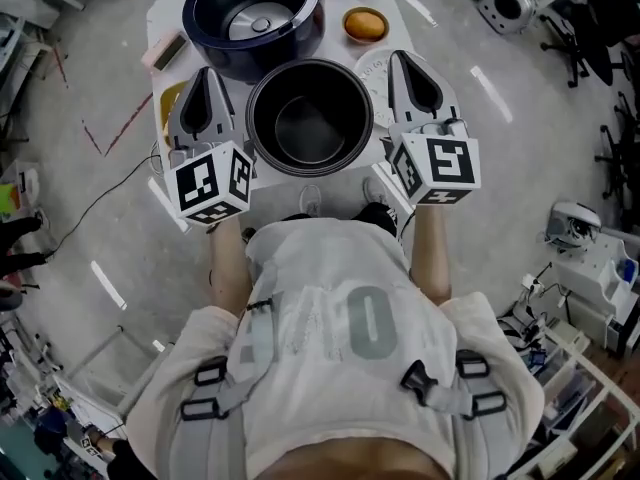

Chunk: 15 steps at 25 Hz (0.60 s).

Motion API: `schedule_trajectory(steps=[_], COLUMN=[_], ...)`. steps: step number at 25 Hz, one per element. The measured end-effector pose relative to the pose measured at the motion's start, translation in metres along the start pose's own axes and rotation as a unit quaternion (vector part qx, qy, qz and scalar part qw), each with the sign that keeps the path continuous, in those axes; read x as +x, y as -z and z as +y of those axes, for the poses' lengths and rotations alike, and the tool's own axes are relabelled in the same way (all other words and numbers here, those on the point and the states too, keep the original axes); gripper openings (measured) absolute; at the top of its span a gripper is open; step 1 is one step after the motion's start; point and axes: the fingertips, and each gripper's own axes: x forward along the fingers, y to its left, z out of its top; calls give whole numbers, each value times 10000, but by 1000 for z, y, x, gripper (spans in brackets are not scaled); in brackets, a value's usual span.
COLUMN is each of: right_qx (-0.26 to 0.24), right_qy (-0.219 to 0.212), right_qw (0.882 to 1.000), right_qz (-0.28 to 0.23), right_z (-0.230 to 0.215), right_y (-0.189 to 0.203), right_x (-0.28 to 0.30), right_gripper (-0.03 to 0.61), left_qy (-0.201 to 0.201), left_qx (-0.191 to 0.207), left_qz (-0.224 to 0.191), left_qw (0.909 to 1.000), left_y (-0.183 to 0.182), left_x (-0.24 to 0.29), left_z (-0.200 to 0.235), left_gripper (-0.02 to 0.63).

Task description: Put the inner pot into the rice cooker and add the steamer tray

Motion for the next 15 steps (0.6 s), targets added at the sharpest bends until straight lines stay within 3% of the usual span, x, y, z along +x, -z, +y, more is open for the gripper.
schedule_trajectory(steps=[7, 15], right_qx=[-86, 29], right_qy=[-560, -1070], right_qw=[9984, 9942], right_qz=[0, -89], right_z=[-19, -32], right_y=[-1, -4], right_x=[13, 24], right_gripper=[9, 9], left_qy=[-768, -1093], left_qx=[-149, -24], left_qz=[-78, -268], left_qw=[9969, 9936], left_y=[-6, -15], left_x=[-8, -19], left_z=[-5, -28], left_gripper=[21, 23])
